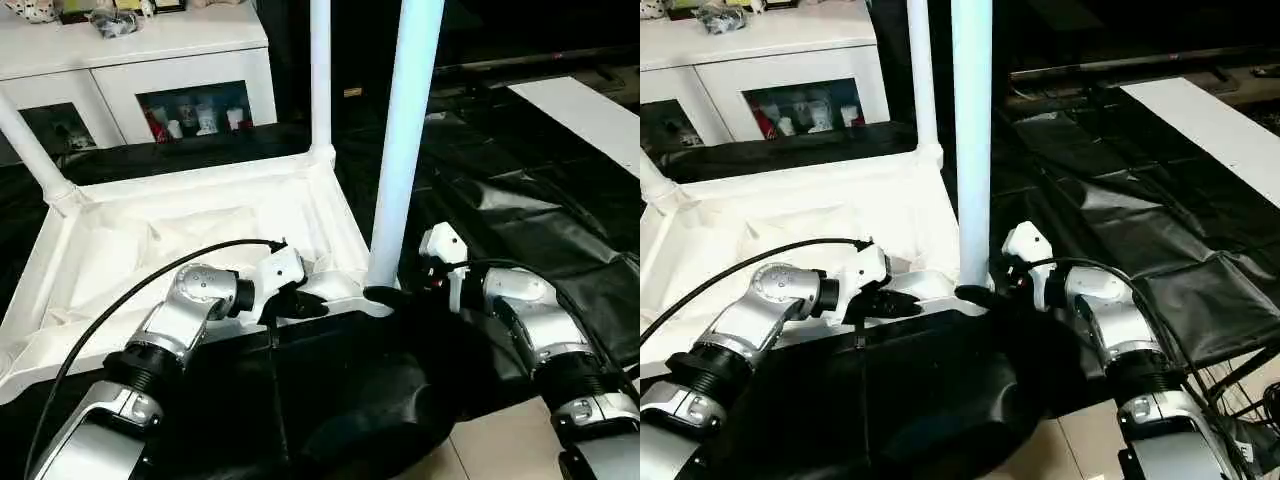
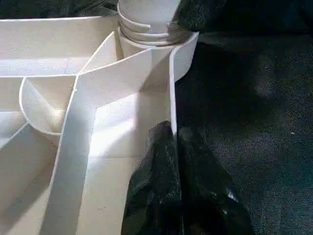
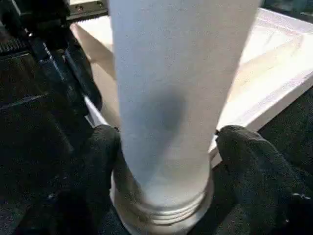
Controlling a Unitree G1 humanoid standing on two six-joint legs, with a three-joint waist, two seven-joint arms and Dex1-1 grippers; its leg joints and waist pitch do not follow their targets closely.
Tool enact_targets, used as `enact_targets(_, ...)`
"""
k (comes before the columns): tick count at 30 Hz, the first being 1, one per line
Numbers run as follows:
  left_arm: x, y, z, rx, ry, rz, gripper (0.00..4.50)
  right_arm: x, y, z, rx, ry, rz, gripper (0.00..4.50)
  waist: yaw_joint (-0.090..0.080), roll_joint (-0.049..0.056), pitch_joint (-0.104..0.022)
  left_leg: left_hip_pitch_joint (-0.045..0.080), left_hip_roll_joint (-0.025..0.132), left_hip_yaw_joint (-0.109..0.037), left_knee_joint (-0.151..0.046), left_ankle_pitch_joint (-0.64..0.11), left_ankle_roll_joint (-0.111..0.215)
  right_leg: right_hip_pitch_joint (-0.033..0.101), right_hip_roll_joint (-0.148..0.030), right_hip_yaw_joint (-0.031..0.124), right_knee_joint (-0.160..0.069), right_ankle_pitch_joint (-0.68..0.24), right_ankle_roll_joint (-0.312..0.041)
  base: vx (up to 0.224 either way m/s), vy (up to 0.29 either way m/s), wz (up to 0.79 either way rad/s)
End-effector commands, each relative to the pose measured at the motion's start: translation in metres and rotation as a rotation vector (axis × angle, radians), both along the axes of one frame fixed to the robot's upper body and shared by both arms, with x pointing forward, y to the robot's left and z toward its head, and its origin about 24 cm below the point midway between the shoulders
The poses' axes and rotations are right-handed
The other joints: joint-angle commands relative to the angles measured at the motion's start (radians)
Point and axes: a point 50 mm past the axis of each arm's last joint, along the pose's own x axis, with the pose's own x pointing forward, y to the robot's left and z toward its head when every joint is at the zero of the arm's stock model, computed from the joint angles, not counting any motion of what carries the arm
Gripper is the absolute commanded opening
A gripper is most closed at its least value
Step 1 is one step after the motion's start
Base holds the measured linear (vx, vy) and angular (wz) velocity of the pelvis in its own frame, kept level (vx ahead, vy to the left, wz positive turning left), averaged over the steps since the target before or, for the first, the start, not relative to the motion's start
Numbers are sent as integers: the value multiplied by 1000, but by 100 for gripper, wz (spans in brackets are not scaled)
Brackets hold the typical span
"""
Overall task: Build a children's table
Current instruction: Rotate leg to tighten
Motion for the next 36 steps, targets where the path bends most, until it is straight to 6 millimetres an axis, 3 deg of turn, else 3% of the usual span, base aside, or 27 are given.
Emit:
enact_targets(1,-5,3,-11,47,47,-10,0,2,2,1,-21,-5,15,322,1,-19,-61,27,28,-1,-58,-169,100,36,-32,25,-62,16,-298,0,0,0)
enact_targets(7,-5,6,-11,54,47,-6,0,5,4,2,-25,-6,25,269,-1,-16,-63,26,27,-1,-55,-159,105,36,-32,24,-59,40,-304,0,0,0)
enact_targets(11,-6,6,-13,55,50,-10,0,7,6,3,-14,-10,23,261,-3,-14,-61,27,28,-2,-58,-187,93,36,-31,25,-61,14,-302,0,0,0)
enact_targets(18,-3,4,-11,59,38,6,0,4,10,-5,0,-4,14,256,-2,-16,-61,26,27,-1,-56,-178,100,35,-33,25,-60,25,-306,0,0,0)
enact_targets(21,0,2,-12,58,33,41,0,6,14,-10,11,0,-56,256,-6,-14,-57,27,27,-2,-64,-219,77,35,-32,26,-65,-35,-296,0,0,0)
enact_targets(22,2,-4,-14,61,27,71,0,6,20,-16,21,1,-125,256,-10,-7,-54,28,28,-3,-68,-244,64,32,-34,27,-69,-73,-289,0,0,0)
enact_targets(23,4,-8,-16,64,23,91,0,6,24,-20,27,1,-171,256,-13,-10,-49,31,28,-4,-74,-282,39,31,-35,28,-78,-130,-274,0,0,0)
enact_targets(24,6,-17,-18,64,20,120,0,5,32,-28,59,29,-254,256,-14,-3,-51,34,28,-6,-76,-301,26,31,-37,28,-78,-157,-269,0,0,0)
enact_targets(27,8,-28,-20,58,16,152,0,4,43,-36,78,45,-332,256,-18,-5,-47,41,28,-9,-84,-378,-14,26,-38,32,-91,-247,-235,0,0,0)
enact_targets(28,11,-38,-21,46,12,187,0,3,51,-40,91,57,-403,256,-19,11,-44,42,27,-11,-86,-394,-26,21,-36,34,-92,-265,-225,0,0,0)
enact_targets(30,13,-45,-22,35,13,213,0,3,57,-43,101,67,-452,256,-27,4,-38,47,24,-12,-90,-460,-45,18,-35,32,-103,-339,-204,0,0,0)
enact_targets(33,13,-61,-23,21,20,217,0,4,71,-43,142,79,-520,255,-35,10,-30,67,21,-19,-96,-562,-63,6,-39,32,-125,-468,-169,0,0,0)
enact_targets(34,13,-62,-24,22,19,214,0,4,72,-43,146,78,-524,255,-38,6,-38,65,20,-24,-99,-552,-60,15,-40,32,-126,-453,-162,0,0,0)
enact_targets(36,13,-62,-24,26,13,206,0,4,74,-41,148,62,-522,254,-38,10,-41,57,24,-25,-105,-522,-50,18,-37,33,-122,-377,-170,0,0,0)
